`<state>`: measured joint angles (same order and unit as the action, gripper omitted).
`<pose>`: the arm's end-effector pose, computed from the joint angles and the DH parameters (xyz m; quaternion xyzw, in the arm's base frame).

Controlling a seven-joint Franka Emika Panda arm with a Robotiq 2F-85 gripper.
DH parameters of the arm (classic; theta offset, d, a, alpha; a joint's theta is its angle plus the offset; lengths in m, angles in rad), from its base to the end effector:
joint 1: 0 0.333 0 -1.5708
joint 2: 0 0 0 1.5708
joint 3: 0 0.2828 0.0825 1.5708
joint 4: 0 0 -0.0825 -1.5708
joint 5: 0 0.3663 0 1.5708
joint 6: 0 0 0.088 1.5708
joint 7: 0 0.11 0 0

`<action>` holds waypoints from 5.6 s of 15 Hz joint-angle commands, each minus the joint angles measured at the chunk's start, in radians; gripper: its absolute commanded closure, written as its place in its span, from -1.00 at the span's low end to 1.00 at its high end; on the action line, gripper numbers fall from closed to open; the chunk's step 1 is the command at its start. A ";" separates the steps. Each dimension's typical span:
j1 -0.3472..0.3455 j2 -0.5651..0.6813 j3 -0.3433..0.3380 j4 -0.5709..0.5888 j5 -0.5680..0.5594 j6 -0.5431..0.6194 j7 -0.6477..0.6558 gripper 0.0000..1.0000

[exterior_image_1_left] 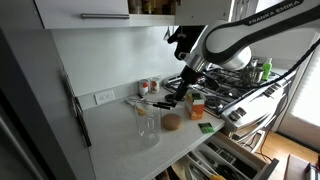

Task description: Put one grilling fork into the cupboard and another into the drawer

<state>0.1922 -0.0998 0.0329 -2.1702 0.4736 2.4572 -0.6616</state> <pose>0.5243 0.1210 0.4510 -0.9262 -0.2742 -0.2214 0.1342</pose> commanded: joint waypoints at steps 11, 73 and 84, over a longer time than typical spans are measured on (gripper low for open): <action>-0.016 0.014 0.017 0.018 -0.016 0.007 -0.001 -0.66; -0.112 -0.281 0.053 0.013 -0.327 0.218 0.608 0.70; -0.198 -0.319 0.113 0.139 -0.483 0.199 0.768 0.93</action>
<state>0.0361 -0.4250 0.1125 -2.0773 0.0546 2.6808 0.0205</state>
